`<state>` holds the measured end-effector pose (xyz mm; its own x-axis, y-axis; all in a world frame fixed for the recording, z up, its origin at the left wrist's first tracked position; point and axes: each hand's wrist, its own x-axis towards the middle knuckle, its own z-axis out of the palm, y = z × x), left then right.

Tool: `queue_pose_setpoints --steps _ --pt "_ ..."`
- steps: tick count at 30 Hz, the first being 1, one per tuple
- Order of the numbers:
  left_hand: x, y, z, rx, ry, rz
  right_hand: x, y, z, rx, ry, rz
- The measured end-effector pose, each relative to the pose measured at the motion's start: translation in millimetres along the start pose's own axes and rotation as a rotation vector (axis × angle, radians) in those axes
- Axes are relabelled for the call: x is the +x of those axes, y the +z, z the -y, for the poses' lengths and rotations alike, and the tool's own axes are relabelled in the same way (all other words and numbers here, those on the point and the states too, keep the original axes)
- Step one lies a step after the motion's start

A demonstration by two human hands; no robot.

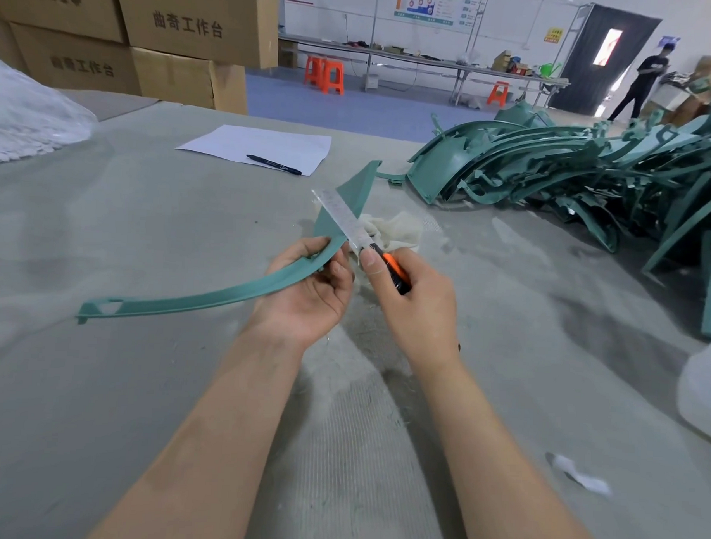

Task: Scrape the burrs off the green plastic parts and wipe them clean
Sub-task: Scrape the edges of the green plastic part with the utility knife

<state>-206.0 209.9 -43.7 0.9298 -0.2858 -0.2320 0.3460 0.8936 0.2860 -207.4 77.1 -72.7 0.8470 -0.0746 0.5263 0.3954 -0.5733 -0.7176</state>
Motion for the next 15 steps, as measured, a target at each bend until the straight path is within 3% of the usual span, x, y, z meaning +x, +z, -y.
queue_pose_setpoints --steps 8,15 --pt "3 0 0 -0.062 0.082 -0.033 -6 10 5 -0.056 -0.100 0.080" --pt "2 -6 -9 -0.122 0.024 0.012 -10 15 9 -0.060 -0.163 0.185"
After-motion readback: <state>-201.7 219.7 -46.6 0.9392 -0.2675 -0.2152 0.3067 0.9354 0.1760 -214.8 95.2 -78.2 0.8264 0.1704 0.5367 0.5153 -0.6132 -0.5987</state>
